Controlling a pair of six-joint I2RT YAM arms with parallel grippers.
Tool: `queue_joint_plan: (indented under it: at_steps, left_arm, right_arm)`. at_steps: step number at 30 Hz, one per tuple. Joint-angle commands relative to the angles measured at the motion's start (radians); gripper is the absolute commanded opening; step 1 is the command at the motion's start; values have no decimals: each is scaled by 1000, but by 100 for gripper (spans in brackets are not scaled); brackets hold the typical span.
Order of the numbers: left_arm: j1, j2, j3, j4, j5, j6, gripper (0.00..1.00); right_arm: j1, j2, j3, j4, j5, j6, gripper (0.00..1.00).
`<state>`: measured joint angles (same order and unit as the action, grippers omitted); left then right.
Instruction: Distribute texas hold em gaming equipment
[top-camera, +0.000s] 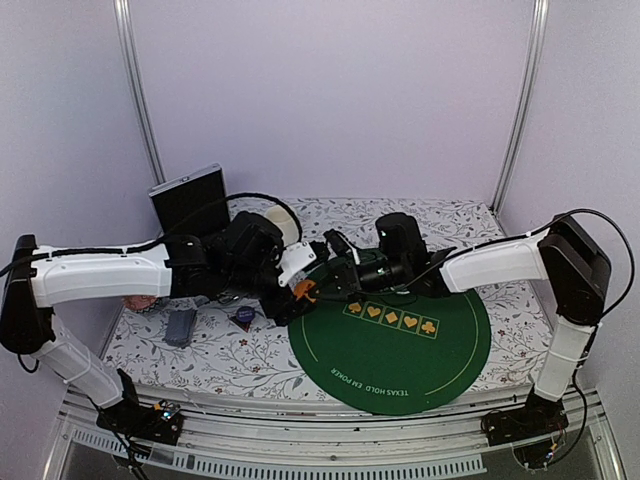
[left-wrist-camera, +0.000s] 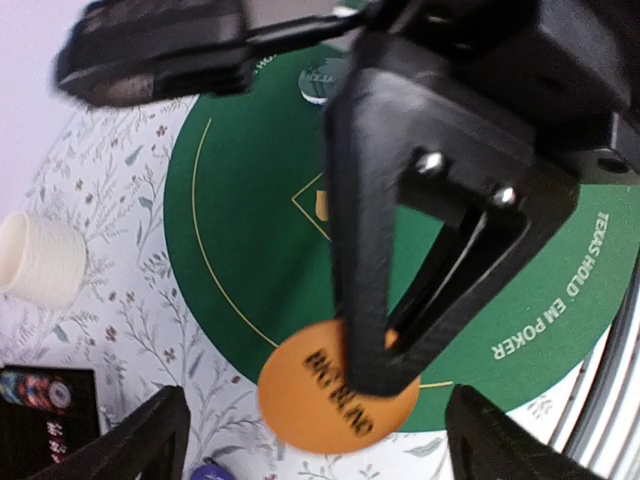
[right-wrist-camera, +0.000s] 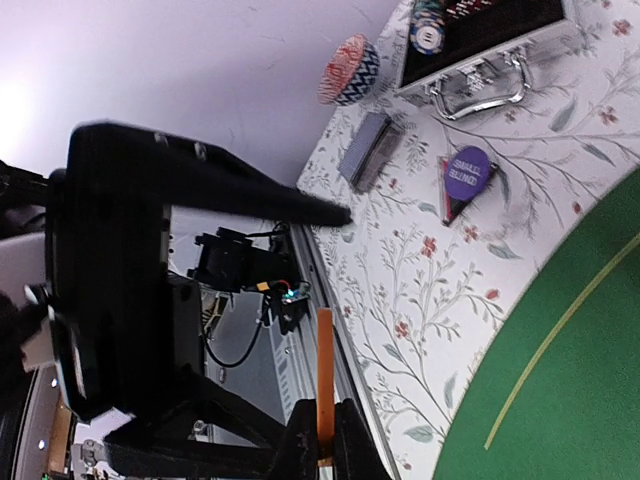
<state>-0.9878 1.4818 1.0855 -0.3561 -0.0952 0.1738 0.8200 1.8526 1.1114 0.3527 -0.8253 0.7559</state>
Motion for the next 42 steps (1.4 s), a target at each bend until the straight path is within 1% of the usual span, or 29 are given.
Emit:
queue_joint_plan:
  at_steps: [1,3,5,8,10,11,14,16,21,27,30,32,36,40,42]
  left_arm:
    - [4,7,-2,-97,31,-144,98]
    - [29,-2,-15,-128,63,-201,98]
    - [79,-14,-35,-147,93,-261,98]
    - [207,-7,-72,-189,112,-370,98]
    - [306,7,-100,-231,96,-440,98]
    - [343,13,-112,-249,60,-459,98]
    - [411,22,-134,-275,-9,-471,97]
    - [423,39,-139,-247,-22,-453,98]
    - [417,131,-122,-201,77,-427,96]
    - [415,189,-126,-186,39,-382,94]
    - [413,217,-110,-159,50,-377,93]
    - [410,233,-99,-140,61,-368,90]
    - [406,261,-86,-142,66,-358,80]
    - [397,265,-87,-133,64,-349,76]
    - [395,271,-85,-127,72,-346,71]
  right_arm:
    - [-60,-87,-126,-113,89,-96,2]
    - [-69,-103,-161,-183,122,-126,2]
    - [-69,-107,-180,-233,130,-163,2]
    - [-70,-133,-224,-243,136,-170,2]
    - [-69,-159,-231,-268,160,-180,2]
    - [-70,-173,-232,-286,180,-187,2]
    - [-70,-190,-234,-311,192,-206,2]
    - [-71,-192,-232,-312,192,-212,2]
    - [-70,-181,-222,-328,195,-226,2]
    - [-71,-184,-238,-325,199,-230,2]
    - [-71,-167,-230,-323,186,-231,2]
    - [-71,-160,-224,-321,177,-231,2]
    - [-70,-158,-219,-326,179,-234,2]
    - [-73,-154,-216,-332,179,-243,2]
    - [-71,-149,-211,-334,175,-245,2]
